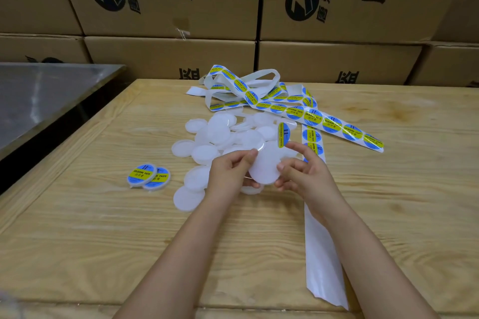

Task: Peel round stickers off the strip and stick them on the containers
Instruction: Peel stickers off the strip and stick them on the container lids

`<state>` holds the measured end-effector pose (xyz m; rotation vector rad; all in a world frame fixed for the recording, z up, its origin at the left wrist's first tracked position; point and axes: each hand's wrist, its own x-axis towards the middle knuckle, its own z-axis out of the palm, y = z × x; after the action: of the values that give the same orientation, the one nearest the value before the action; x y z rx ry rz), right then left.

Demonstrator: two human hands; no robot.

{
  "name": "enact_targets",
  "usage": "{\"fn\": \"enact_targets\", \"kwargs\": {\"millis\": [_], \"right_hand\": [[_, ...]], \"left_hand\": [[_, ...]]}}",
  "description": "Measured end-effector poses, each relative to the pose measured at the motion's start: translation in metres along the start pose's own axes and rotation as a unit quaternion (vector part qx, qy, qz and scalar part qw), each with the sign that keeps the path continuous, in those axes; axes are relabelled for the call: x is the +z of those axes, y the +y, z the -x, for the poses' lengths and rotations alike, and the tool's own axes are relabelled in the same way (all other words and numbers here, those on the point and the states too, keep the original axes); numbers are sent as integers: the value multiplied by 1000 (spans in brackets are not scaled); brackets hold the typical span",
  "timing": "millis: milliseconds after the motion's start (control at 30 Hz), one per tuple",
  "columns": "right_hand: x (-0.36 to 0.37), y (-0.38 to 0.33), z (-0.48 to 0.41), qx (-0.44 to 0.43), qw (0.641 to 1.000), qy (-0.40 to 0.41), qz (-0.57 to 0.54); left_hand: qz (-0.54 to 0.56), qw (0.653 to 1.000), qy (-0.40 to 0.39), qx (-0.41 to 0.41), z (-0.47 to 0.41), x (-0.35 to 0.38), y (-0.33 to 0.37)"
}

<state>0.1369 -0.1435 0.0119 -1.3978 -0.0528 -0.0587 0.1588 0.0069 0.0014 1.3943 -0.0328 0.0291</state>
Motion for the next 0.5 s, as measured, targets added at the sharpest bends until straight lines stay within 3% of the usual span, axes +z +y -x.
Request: {"fn": "enact_targets", "kwargs": {"millis": [300,500], "right_hand": [[-3,7,-7,-49,996,74,28],[-4,11,-8,-76,993,66,66]], "left_hand": [[103,971,-152,-155,5,-5,5],[147,956,-184,-174,7,-4,3]]}}
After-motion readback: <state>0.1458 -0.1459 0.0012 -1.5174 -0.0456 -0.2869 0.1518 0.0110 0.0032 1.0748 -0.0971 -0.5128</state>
